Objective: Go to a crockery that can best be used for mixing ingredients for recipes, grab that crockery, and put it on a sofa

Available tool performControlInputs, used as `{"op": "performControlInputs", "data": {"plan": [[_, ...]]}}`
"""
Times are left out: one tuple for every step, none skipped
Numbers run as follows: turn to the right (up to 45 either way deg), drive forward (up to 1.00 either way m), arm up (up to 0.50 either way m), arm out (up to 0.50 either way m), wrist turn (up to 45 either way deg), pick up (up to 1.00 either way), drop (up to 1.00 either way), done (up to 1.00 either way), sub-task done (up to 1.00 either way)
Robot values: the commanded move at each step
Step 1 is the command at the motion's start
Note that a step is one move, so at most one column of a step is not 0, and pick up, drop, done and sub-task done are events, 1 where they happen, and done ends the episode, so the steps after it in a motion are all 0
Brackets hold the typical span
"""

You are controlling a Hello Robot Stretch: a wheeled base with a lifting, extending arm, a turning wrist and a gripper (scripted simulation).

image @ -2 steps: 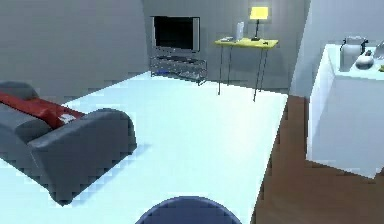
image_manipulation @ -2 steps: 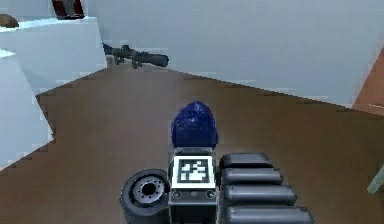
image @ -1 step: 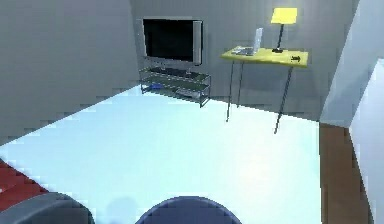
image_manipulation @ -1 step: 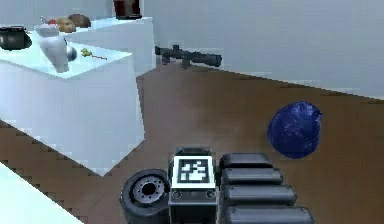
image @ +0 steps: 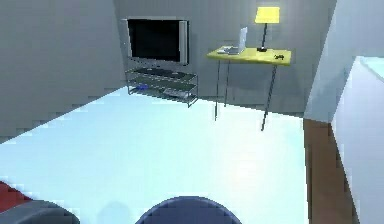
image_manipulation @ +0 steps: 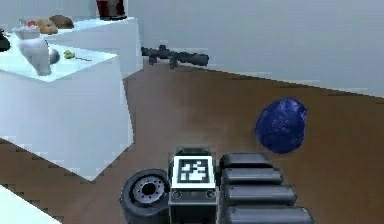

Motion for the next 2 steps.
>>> {"op": "performControlInputs", "data": {"plan": [[0.0, 0.65, 0.00, 0.00, 0.0, 0.00, 0.00, 0.00, 0.00], [-12.0, 0.00, 0.00, 0.00, 0.0, 0.00, 0.00, 0.00, 0.00]]}}
